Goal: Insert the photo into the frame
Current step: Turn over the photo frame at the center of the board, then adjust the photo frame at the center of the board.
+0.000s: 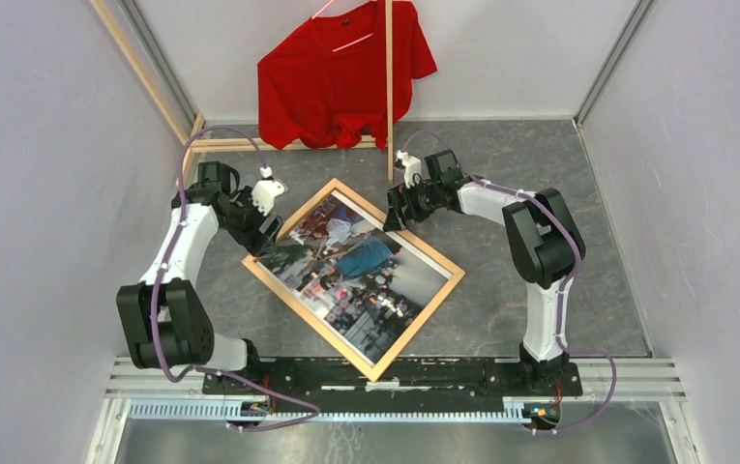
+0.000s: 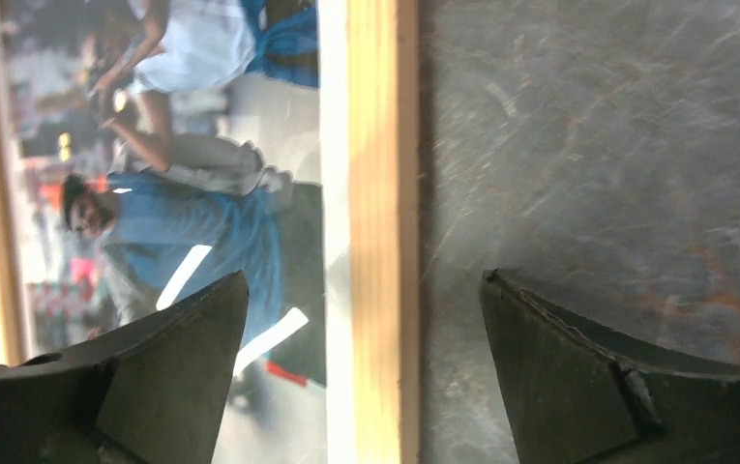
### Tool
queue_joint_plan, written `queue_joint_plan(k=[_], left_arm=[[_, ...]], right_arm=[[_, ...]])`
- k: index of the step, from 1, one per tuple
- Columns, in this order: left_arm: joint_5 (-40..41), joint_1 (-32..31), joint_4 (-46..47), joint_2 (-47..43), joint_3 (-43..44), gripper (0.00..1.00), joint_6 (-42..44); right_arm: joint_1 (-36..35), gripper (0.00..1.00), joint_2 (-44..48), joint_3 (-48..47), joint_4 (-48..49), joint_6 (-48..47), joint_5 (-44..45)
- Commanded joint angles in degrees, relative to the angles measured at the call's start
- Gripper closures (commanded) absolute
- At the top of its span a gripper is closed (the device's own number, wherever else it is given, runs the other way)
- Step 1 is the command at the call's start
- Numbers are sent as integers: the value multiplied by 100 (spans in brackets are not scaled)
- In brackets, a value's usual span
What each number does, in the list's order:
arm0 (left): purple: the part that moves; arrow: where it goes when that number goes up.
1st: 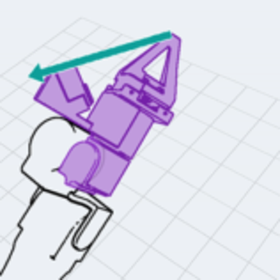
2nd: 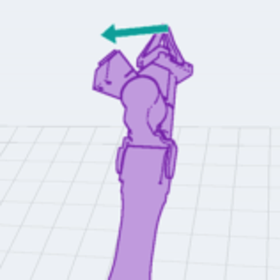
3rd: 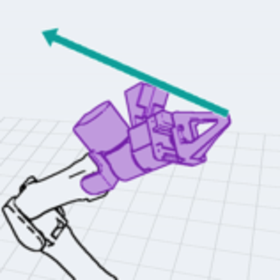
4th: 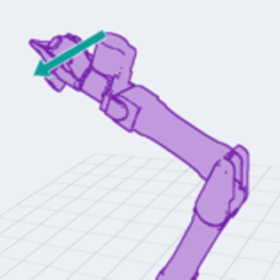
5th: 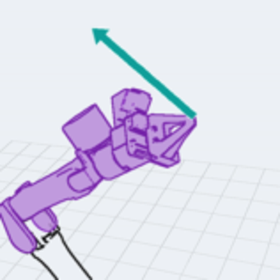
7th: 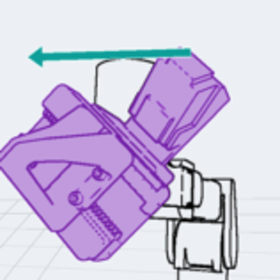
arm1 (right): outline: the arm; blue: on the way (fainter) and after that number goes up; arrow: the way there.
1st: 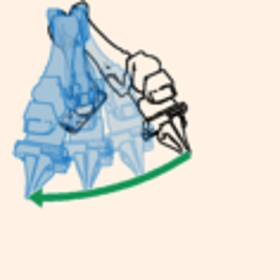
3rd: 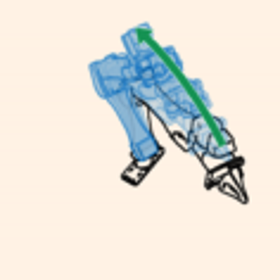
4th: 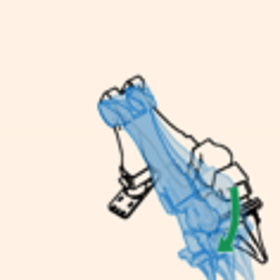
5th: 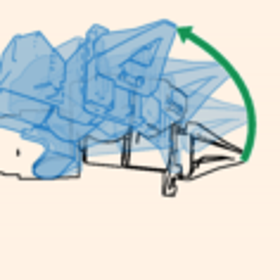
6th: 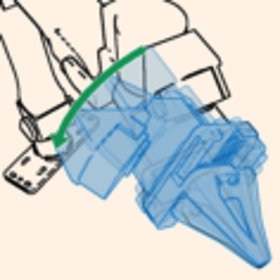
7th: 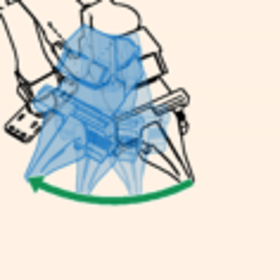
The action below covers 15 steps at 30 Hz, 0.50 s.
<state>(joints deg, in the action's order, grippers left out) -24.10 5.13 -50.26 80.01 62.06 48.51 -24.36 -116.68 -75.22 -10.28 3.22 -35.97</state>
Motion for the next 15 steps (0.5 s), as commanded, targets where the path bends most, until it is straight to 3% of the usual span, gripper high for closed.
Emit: queue_joint_plan(k=[1, 8, 11, 15], left_arm=[[50, 131, 298, 191, 52, 12, 215], [296, 294, 970, 734, 72, 15, -92], [416, 438, 1291, 1070, 172, 19, -213], [820, 642, 1835, 1477, 228, 25, -360]], right_arm=[[15, 2, 83, -247, 129, -157, 650], [52, 2, 1019, -155, -409, 232, 3054], [262, 2, 1679, 230, -639, 810, 3246], [343, 2, 3059, 1593, -751, 1633, 3167]])
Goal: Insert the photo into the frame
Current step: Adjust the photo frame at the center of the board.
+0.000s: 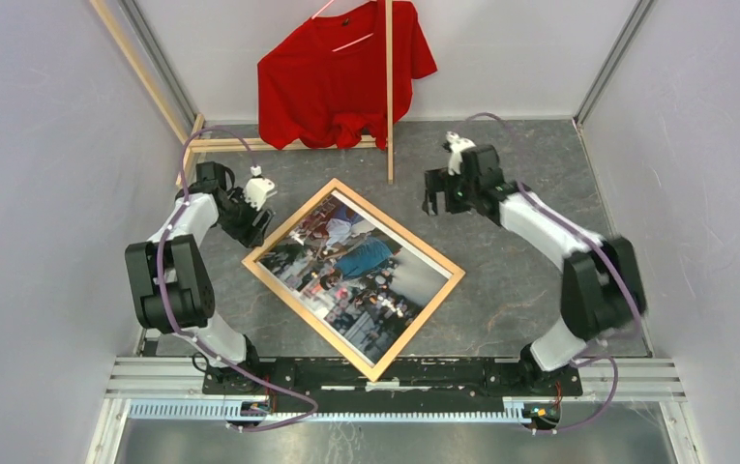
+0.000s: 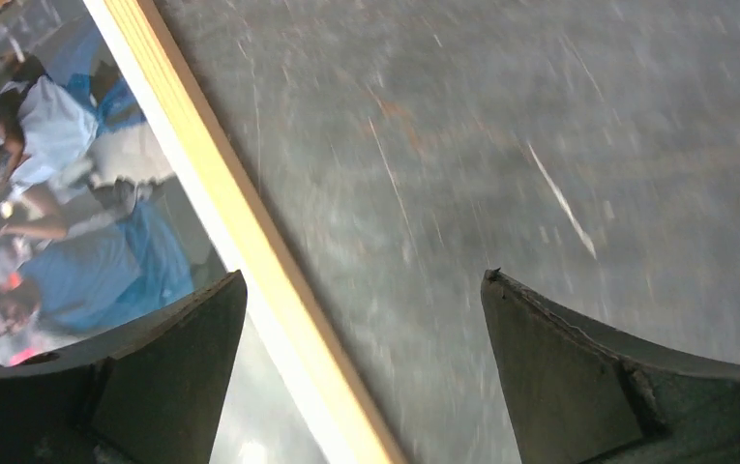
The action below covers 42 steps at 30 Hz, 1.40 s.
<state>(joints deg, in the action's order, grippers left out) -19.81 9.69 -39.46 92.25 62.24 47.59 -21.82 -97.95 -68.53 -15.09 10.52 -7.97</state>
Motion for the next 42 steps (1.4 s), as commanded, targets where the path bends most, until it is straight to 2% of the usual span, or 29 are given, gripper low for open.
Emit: queue_joint_plan(k=[1, 3, 10, 16, 22, 28, 34, 38, 42], left_arm=[[464, 227, 916, 327, 198, 25, -301], [639, 286, 1193, 459, 157, 27, -333], [935, 405, 1729, 741, -124, 30, -228], [715, 421, 1718, 805, -532, 30, -160], [416, 399, 1564, 824, -930, 33, -27], [191, 284, 1333, 502, -1417, 35, 132], [126, 285, 1116, -42, -1953, 35, 467], [72, 286, 735, -316, -1978, 34, 598], [355, 357, 668, -615, -1826, 27, 663]], right_arm=[[91, 2, 1575, 1282, -287, 1051, 314], [94, 2, 2300, 2172, -192, 1331, 61], [95, 2, 4375, 4266, -84, 2137, -587], [80, 2, 4333, 5132, 753, 2654, -1265], [98, 2, 3458, 4725, 1285, 2636, -1181], [230, 2, 2366, 3597, 1090, 2242, -956], [604, 2, 1929, 3214, 949, 1950, -943], [863, 2, 1736, 2945, 790, 1684, -877], [1042, 2, 1800, 2550, 342, 1221, -354]])
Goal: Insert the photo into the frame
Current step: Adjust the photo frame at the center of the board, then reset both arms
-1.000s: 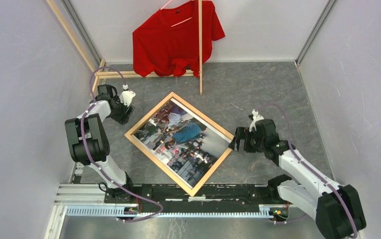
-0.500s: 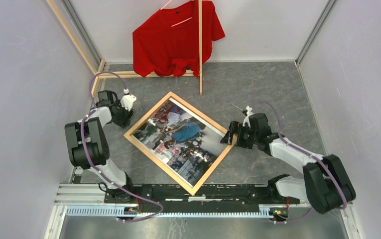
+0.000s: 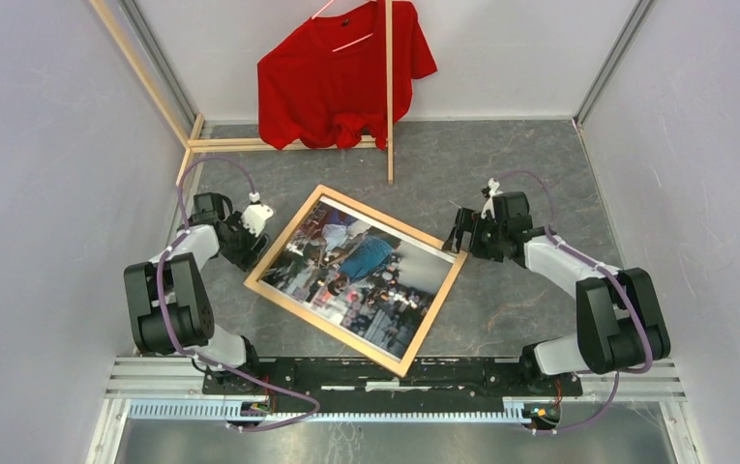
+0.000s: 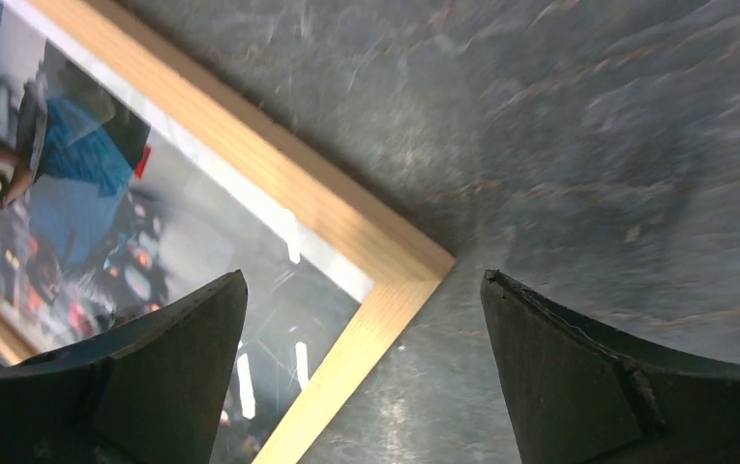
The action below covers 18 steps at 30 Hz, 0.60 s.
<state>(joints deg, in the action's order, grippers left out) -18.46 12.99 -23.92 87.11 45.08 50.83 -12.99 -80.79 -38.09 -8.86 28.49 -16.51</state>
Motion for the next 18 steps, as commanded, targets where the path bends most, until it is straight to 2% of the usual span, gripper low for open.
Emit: queue_joint_plan(k=[1, 2, 3, 4, 7, 11, 14, 18], left_arm=[[216, 98, -897, -148, 39, 25, 294], [188, 184, -922, -169, 225, 21, 212], [89, 267, -970, -174, 451, 8, 103], [-47, 352, -1000, -177, 659, 1, -11], [-569, 470, -893, -213, 1128, 0, -554], [-1508, 471, -277, -253, 1276, 0, -1930], [-2272, 464, 573, -305, 897, 0, -2859], [-2805, 467, 2697, -420, -274, 0, -4012]], right_arm=[[182, 2, 195, -506, -320, -696, 684], [187, 2, 309, -511, -351, -814, 964], [186, 2, 455, -475, -325, -931, 1238], [191, 2, 598, -402, -269, -1038, 1587], [234, 2, 951, -98, 63, -1210, 2640], [294, 2, 1530, 466, 701, -1121, 4467], [311, 2, 1972, 1591, 2416, -1688, 5585], [334, 3, 2438, 3148, 5026, -2410, 6205]])
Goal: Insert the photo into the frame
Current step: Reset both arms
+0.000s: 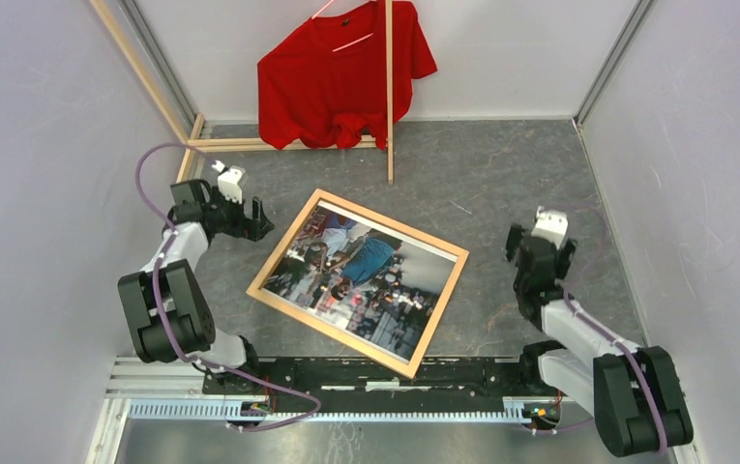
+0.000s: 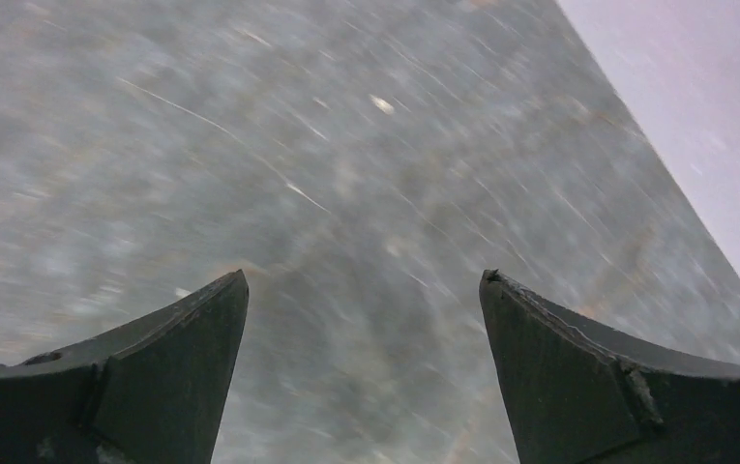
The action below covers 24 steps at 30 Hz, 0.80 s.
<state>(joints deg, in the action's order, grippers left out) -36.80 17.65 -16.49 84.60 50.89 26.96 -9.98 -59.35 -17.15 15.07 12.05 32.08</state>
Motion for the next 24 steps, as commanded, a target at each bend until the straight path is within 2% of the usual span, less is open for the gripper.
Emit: queue_joint_plan(k=[1, 3, 8, 12, 14, 16, 18, 21, 23, 24], left_arm=[[-1005, 1, 2411, -145, -1074, 0, -1699], [-1028, 0, 3166, -49, -1433, 0, -2218], [-602, 1, 4778, 206, -2135, 0, -2605], [-210, -2, 6236, 77, -2768, 0, -3103], [58, -1, 7440, -20, -3231, 0, -3333], [215, -38, 8331, 96, -3557, 0, -3603], [514, -155, 9507, 349, -3928, 0, -3754], [1234, -607, 9358, 47, -4233, 0, -3234], [2029, -1156, 9766, 111, -4566, 0, -2803], [2293, -1397, 10333, 394, -4664, 0, -2630]], right_arm=[[56, 2, 347, 1267, 2886, -769, 1343], [92, 2, 206, 1437, 3283, -771, 1329], [103, 2, -747, 1459, 3793, -976, 1527], [107, 2, -1210, 1986, 5343, -1159, 1406], [117, 2, -1397, 2106, 5792, -1314, 1384], [114, 2, -1325, 2155, 5768, -1444, 912], [107, 2, -1356, 2432, 6464, -1724, 514], [110, 2, -1506, 3058, 7705, -1968, -213], [96, 2, -2177, 3128, 8750, -2198, -421], [91, 2, -2271, 3103, 8881, -2256, -421]])
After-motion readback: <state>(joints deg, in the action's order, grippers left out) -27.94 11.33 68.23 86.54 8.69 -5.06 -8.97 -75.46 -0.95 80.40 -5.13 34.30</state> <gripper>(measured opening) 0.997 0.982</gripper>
